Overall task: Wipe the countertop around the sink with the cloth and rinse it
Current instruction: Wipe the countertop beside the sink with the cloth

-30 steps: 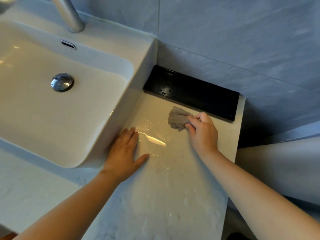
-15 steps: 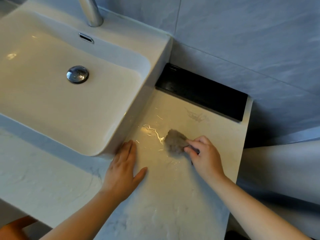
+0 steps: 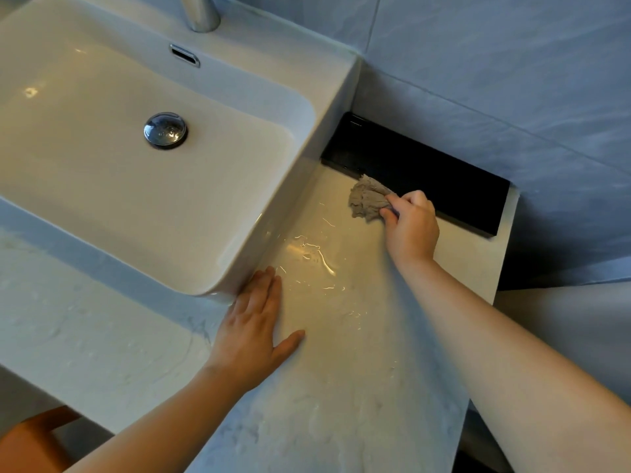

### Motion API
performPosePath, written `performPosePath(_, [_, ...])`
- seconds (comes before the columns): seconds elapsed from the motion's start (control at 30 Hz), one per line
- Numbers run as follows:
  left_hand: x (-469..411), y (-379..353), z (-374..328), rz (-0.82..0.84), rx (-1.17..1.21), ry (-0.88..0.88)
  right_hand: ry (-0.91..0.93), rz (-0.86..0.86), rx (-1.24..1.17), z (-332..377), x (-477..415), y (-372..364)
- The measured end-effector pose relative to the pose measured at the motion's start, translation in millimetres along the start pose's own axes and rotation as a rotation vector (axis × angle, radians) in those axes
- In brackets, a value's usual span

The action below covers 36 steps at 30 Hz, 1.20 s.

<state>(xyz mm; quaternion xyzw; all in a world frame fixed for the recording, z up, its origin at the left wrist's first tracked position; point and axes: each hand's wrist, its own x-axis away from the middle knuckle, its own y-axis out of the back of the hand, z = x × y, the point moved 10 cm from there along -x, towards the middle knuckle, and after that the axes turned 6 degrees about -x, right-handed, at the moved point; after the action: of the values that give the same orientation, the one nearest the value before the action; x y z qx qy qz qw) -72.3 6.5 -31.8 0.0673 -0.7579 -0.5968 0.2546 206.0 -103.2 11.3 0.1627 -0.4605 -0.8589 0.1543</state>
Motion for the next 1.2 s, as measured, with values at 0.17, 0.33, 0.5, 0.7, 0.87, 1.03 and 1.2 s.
performPosePath(0.17, [0.6,1.3,-0.3,0.012,0.04,-0.003,0.109,0.101,-0.011,15.8,26.4,-10.6])
performPosePath(0.33, [16.8,15.9,-0.9,0.022,0.147,-0.005,0.176,0.176,-0.042,27.1,75.4,-10.7])
performPosePath(0.5, [40.9,8.5,10.1,0.001,0.066,-0.002,0.096,0.357,-0.171,34.8,108.1,-18.9])
performPosePath(0.7, [45.9,-0.2,20.9,-0.003,-0.013,-0.065,0.061,0.22,-0.224,41.5,67.8,4.7])
performPosePath(0.87, [43.3,4.4,20.9,-0.017,-0.052,-0.096,0.057,0.114,-0.109,55.0,-5.4,-10.8])
performPosePath(1.03, [43.8,5.6,21.0,-0.037,-0.046,-0.12,-0.003,0.122,0.001,54.5,-20.6,-40.6])
performPosePath(1.2, [43.8,5.7,22.2,-0.049,-0.038,-0.126,0.069,0.151,-0.05,64.6,18.5,-43.1])
